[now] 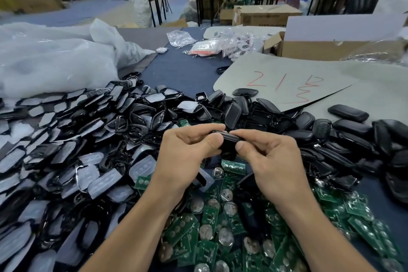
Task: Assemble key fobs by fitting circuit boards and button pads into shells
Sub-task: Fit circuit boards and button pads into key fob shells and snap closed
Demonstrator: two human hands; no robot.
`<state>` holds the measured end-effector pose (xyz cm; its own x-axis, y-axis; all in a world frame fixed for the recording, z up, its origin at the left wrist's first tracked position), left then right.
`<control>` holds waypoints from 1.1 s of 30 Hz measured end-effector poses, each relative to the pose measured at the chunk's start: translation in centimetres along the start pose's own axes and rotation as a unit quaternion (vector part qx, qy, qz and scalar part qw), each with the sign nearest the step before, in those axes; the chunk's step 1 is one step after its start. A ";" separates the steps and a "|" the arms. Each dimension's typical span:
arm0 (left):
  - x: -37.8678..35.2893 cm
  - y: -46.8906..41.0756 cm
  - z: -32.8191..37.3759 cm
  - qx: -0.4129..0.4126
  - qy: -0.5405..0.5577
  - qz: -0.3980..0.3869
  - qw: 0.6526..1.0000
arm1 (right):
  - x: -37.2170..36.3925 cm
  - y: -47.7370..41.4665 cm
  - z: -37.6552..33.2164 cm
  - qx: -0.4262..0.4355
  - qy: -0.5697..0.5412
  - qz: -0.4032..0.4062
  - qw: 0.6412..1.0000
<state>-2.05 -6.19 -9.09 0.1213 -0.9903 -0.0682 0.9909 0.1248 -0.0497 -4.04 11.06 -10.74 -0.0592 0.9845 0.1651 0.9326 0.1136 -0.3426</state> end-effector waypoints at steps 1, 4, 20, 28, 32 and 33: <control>0.0 0.0 -0.1 0.003 0.004 -0.001 1.000 | 0.0 0.0 0.0 0.000 0.003 0.003 1.000; -0.2 -0.1 -0.2 0.002 0.010 -0.001 1.000 | 0.1 0.0 0.1 0.001 0.006 0.010 1.000; -0.4 0.3 -0.3 -0.014 -0.022 0.024 0.999 | -0.2 0.5 -0.8 -0.011 0.000 0.026 1.000; 0.1 0.5 0.0 -0.051 -0.090 0.032 0.994 | -0.2 0.5 -1.5 -0.007 0.090 -0.016 0.996; -0.2 0.4 0.2 -0.031 -0.020 0.007 0.999 | -0.3 0.4 -1.6 -0.034 -0.010 0.037 0.999; -0.4 0.4 0.3 -0.023 0.006 -0.012 1.000 | -0.5 0.5 -1.6 -0.054 -0.070 0.058 0.994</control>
<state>-1.65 -5.77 -8.75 0.0967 -0.9923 -0.0780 0.9898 0.1041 -0.0976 -2.99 10.43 -9.50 0.0082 1.0000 -0.0032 0.9685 -0.0088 -0.2487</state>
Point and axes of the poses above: each hand's wrist, its own y-axis away from the middle knuckle, its own x-axis out of the back of the hand, z = x × y, the point moved 2 cm from there along -y, towards the middle knuckle, and after that the axes turned 5 degrees about x, right-handed, at the moved point
